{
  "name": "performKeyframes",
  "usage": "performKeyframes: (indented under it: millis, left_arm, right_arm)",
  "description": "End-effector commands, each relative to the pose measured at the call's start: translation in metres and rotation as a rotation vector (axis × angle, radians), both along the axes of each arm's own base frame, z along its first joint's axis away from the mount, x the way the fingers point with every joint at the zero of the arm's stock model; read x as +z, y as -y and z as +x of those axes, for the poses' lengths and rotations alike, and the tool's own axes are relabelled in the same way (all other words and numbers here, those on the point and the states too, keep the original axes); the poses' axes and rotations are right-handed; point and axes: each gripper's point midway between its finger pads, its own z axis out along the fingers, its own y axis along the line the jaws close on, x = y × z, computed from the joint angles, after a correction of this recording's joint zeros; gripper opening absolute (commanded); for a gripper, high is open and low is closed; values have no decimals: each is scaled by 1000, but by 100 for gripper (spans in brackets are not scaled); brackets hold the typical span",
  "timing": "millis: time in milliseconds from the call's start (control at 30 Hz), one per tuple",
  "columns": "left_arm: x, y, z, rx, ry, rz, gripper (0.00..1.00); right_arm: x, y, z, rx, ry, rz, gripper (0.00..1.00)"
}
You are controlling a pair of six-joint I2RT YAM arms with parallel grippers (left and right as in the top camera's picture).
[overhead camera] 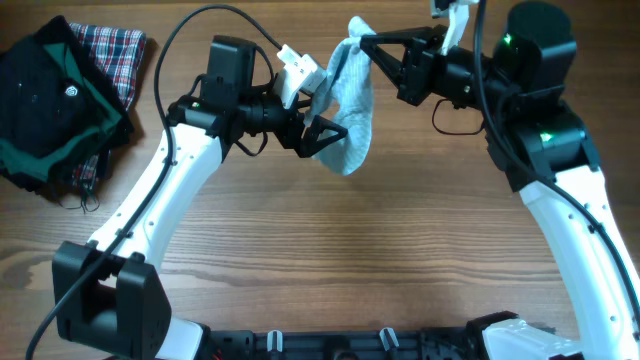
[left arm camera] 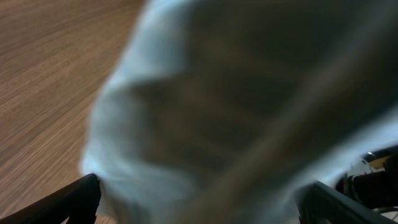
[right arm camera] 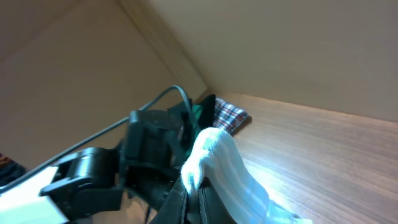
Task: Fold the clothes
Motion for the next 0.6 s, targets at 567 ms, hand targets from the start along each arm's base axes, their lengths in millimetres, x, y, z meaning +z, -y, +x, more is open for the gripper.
performKeyframes:
  millis: [567]
  left_arm:
    - [-14, -12, 25, 123, 35, 81, 100]
  right_arm:
    - [46, 1, -39, 62, 99, 50, 4]
